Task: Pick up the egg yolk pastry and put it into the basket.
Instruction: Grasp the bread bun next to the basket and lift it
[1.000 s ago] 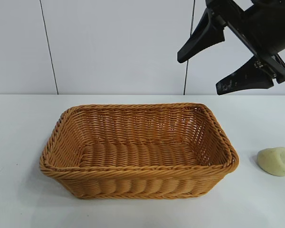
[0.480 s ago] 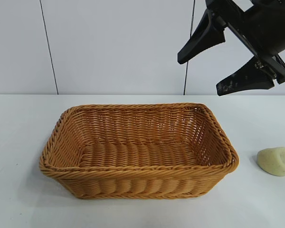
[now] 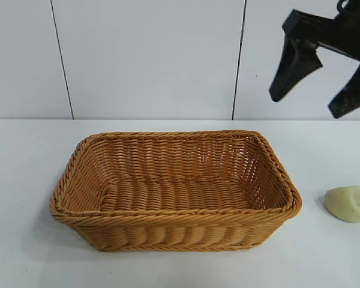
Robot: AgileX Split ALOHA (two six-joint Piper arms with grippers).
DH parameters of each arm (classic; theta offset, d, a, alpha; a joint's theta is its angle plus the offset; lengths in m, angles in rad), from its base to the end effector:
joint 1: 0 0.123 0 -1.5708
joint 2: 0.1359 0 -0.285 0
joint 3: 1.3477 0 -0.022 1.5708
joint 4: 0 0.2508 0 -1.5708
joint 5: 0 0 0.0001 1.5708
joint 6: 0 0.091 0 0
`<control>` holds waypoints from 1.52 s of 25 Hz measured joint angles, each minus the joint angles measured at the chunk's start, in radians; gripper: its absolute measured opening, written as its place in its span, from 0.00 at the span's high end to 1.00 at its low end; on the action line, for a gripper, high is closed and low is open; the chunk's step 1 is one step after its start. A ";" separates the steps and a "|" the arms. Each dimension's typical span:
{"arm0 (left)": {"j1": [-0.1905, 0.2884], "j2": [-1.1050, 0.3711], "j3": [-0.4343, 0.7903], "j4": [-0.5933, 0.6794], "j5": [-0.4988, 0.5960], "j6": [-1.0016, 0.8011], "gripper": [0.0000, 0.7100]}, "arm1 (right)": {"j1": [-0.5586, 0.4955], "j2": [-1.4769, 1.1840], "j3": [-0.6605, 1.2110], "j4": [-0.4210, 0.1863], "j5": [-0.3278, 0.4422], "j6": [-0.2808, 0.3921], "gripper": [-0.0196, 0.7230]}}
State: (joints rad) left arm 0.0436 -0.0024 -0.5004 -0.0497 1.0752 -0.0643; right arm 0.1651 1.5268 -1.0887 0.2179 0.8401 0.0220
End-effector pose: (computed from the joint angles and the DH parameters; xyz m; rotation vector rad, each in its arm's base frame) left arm -0.0057 -0.0042 0.2763 -0.1080 2.0529 -0.0724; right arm 0.2969 0.0643 0.2582 -0.0395 2.7656 0.3121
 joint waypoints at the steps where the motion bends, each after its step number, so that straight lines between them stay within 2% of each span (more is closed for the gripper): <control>1: 0.000 0.000 0.000 0.000 0.000 0.000 0.14 | -0.010 0.011 0.000 -0.052 0.011 0.025 0.12; 4: 0.000 0.000 0.000 0.000 0.001 0.000 0.14 | -0.072 0.054 -0.003 -0.100 0.018 0.045 0.12; 10: 0.000 0.000 0.000 0.000 0.002 0.000 0.14 | -0.179 0.187 -0.006 -0.112 -0.028 0.048 0.12; 17: 0.000 0.000 0.000 0.000 0.002 0.000 0.14 | -0.192 0.368 -0.006 -0.115 -0.110 0.048 0.12; 23: 0.000 0.000 0.000 0.000 0.003 0.001 0.14 | -0.192 0.457 -0.006 -0.115 -0.138 0.048 0.13; 25: 0.000 0.000 0.000 0.000 0.003 0.001 0.14 | -0.192 0.463 -0.006 -0.115 -0.143 0.048 0.18; 27: 0.000 0.000 0.000 0.000 0.003 0.001 0.14 | -0.192 0.463 -0.006 -0.115 -0.144 0.048 0.28; 31: 0.000 0.000 0.000 0.000 0.003 0.001 0.14 | -0.192 0.463 -0.006 -0.115 -0.143 0.048 0.66; 32: 0.000 0.000 0.000 0.000 0.003 0.001 0.14 | -0.192 0.462 -0.008 -0.115 -0.138 0.048 0.72; 34: 0.000 0.000 0.000 0.000 0.003 0.001 0.14 | -0.192 0.452 -0.013 -0.115 -0.123 0.048 0.77; 38: 0.000 0.000 0.000 0.000 0.003 0.001 0.14 | -0.192 0.399 -0.056 -0.115 -0.052 0.048 0.81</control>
State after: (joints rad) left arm 0.0436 -0.0024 -0.5004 -0.0497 1.0784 -0.0632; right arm -0.0264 1.9253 -1.1450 0.1026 0.7878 0.0698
